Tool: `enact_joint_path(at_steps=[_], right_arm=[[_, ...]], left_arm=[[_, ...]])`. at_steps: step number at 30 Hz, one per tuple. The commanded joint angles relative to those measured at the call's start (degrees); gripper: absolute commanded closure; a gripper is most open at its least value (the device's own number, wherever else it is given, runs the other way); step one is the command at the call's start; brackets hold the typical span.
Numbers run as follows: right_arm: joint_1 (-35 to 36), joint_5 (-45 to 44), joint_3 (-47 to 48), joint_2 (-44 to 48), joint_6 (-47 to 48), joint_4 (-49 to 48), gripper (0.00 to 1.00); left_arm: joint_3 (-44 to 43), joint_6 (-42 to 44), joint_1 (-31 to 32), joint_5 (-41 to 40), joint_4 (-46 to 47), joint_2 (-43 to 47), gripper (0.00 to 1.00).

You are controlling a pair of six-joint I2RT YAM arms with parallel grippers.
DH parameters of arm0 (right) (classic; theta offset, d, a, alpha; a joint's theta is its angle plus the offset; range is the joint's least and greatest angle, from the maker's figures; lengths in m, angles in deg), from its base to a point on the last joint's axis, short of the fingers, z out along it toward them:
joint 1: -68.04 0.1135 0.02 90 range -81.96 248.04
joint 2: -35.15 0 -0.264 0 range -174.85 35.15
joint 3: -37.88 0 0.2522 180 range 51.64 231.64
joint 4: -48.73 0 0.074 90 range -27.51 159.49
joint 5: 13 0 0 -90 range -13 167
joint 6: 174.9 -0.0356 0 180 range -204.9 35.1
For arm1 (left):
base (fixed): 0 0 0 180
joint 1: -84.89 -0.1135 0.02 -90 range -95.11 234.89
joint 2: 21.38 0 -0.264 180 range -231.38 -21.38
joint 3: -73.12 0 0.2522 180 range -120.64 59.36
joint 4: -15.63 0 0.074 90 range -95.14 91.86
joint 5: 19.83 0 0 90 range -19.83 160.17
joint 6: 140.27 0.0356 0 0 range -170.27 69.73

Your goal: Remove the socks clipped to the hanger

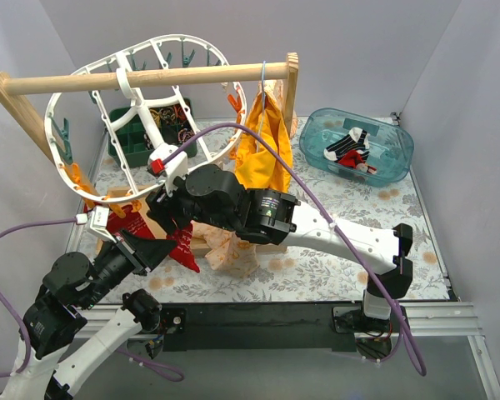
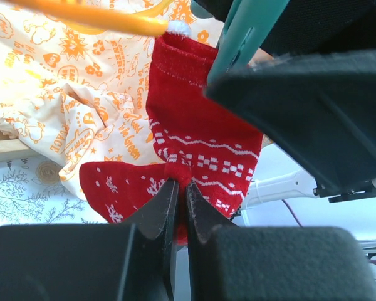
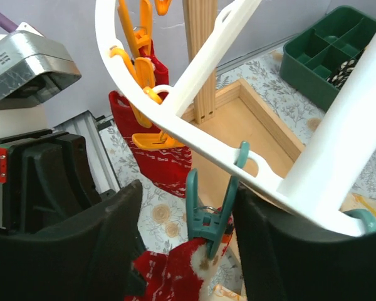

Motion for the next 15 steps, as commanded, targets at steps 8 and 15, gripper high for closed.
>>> enact_joint_path(at_steps=[8, 15], right_arm=[[-0.01, -4.55, 1.71, 0.70, -0.01, -2.58, 0.86], [-0.01, -4.29, 0.74, 1.05, 0.25, -2.85, 0.99]], left_arm=[[-0.26, -0.57, 0.17, -0.02, -2.19, 0.66, 1.00], [1.41, -1.36, 0.17, 0.95, -4.12, -1.36, 1.00]])
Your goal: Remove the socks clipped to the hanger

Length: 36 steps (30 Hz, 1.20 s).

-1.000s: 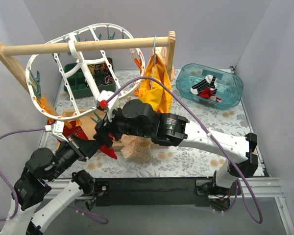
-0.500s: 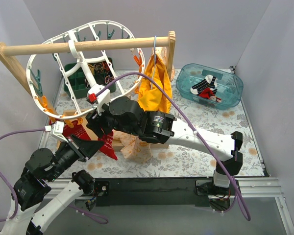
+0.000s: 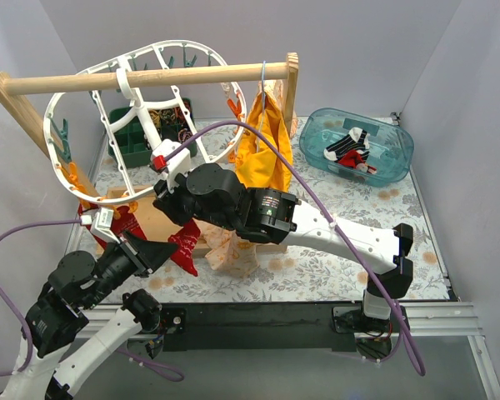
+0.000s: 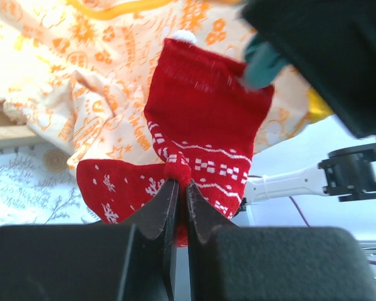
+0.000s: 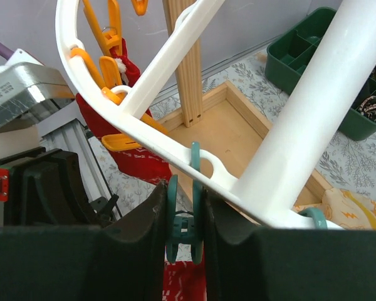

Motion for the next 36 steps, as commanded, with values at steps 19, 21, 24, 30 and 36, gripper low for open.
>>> enact_joint_path(at_steps=[19, 21, 24, 30, 36], right_arm=[[0.08, 9.73, -14.70, 12.47, 0.12, -2.61, 0.02], [0.08, 13.06, -16.28, 14.05, 0.82, -2.70, 0.02], [0.08, 20.35, -19.36, 15.20, 2.75, -2.61, 0.02], [0.96, 28.19, -25.60, 17.31, 4.69, -3.84, 0.02], [1.40, 29.16, -30.26, 18.89, 4.86, -8.14, 0.02]], left_arm=[[-1.42, -0.31, 0.17, 0.73, -0.86, -1.20, 1.00], [-1.42, -0.31, 0.17, 0.73, -0.42, -1.20, 1.00], [-2.56, -0.49, 0.17, 0.73, -0.33, -2.34, 1.00], [-3.62, -0.75, 0.17, 2.67, 0.46, -3.23, 1.00], [-2.56, -3.39, 0.17, 4.16, 1.77, -1.73, 1.00]])
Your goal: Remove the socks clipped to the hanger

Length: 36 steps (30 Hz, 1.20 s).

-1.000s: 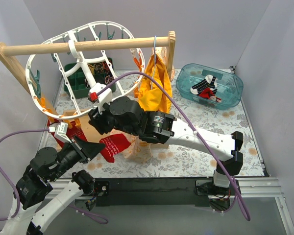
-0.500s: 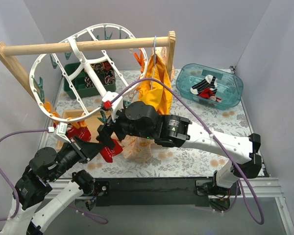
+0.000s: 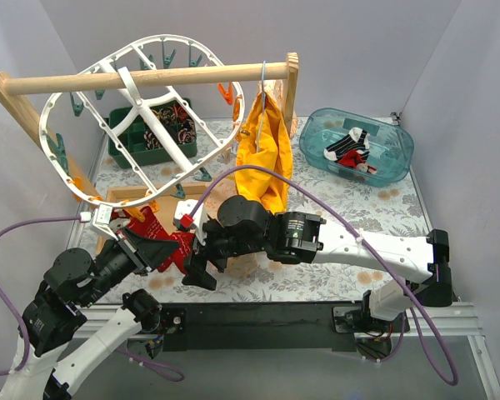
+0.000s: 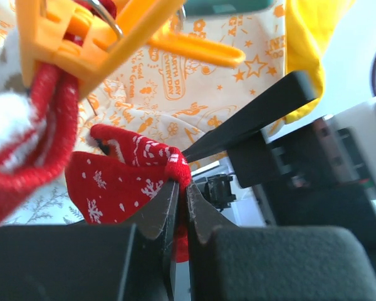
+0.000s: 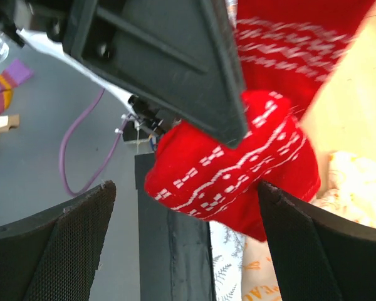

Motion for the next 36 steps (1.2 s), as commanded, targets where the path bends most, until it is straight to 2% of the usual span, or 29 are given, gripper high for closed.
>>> enact_joint_path(at_steps=[1, 9, 13, 16, 21, 24, 25, 27, 28, 29, 31, 33, 36], right_arm=[[0.52, 3.52, -2.87, 3.64, 1.52, -8.22, 0.02], [0.61, 1.51, -5.16, 2.06, -0.41, -13.68, 0.02], [1.05, -2.18, -7.10, 1.88, -1.99, -19.04, 0.02], [1.49, -5.43, -6.93, 1.09, -1.91, -19.41, 0.02], [1.75, -9.03, -8.24, 0.83, -1.73, -19.50, 0.08], [1.75, -10.27, -8.95, 0.91, -1.91, -19.58, 0.30], [1.75, -10.28, -9.03, 1.00, -1.65, -19.58, 0.47], [1.75, -10.80, -9.30, 1.26, -1.47, -19.58, 0.62], [1.75, -10.89, -9.47, 1.44, -1.55, -19.67, 0.79], [1.75, -10.89, -9.47, 1.62, -1.56, -19.58, 0.86], [1.75, -10.54, -9.82, 2.58, -1.56, -19.58, 0.99], [1.75, -10.28, -10.52, 3.46, -1.21, -19.67, 0.99], [1.75, -10.19, -10.79, 5.57, -0.33, -19.41, 0.99]], left_arm=[[-0.27, -1.66, 0.17, 2.41, 1.27, 0.45, 1.00], [-0.97, -1.93, 0.09, 2.85, 0.92, 0.10, 1.00], [-0.27, -2.54, 0.17, 3.38, 2.59, 0.10, 1.00], [-0.26, -2.81, 0.17, 4.08, 3.47, -0.51, 1.00], [-1.05, -2.89, 0.17, 4.00, 3.65, -0.69, 1.00], [-1.14, -2.89, 0.17, 3.99, 3.82, -0.95, 1.00], [-1.06, -2.81, 0.17, 3.73, 3.74, -0.95, 1.00], [-1.06, -2.63, 0.17, 3.38, 3.73, -0.86, 1.00], [-1.06, -2.63, 0.17, 3.21, 3.65, -0.95, 1.00], [-1.06, -2.63, 0.17, 3.29, 3.73, -0.86, 1.00], [-1.14, -2.63, 0.17, 3.12, 3.56, -0.78, 0.80], [-1.32, -2.28, 0.17, 2.24, 2.86, -0.42, 0.56], [-2.02, -2.37, 0.17, -0.13, 1.28, -0.07, 0.46]])
